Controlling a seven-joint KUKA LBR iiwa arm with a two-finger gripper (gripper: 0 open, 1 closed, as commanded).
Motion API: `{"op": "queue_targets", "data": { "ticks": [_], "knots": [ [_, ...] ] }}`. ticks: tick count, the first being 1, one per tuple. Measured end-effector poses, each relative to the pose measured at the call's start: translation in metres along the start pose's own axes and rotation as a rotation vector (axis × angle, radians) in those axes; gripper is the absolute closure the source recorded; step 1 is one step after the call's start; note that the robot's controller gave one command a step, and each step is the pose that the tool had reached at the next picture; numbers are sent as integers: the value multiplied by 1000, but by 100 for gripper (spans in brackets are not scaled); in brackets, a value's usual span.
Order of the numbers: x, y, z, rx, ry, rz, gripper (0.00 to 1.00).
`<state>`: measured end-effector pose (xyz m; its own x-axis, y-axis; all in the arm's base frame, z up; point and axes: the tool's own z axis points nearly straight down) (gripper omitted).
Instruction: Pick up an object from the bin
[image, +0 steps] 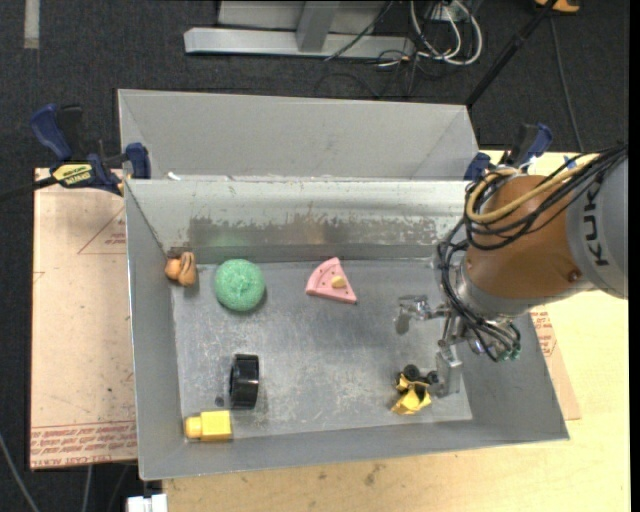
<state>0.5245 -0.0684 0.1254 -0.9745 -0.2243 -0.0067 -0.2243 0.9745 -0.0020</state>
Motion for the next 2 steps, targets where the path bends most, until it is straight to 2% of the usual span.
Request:
{"op": "queue_targets", "data": {
  "ticks": [1,2],
  "knots": [
    [-9,-17,46,-4,6,-37,0],
    [46,-6,53,0,3,74,100]
  ]
}}
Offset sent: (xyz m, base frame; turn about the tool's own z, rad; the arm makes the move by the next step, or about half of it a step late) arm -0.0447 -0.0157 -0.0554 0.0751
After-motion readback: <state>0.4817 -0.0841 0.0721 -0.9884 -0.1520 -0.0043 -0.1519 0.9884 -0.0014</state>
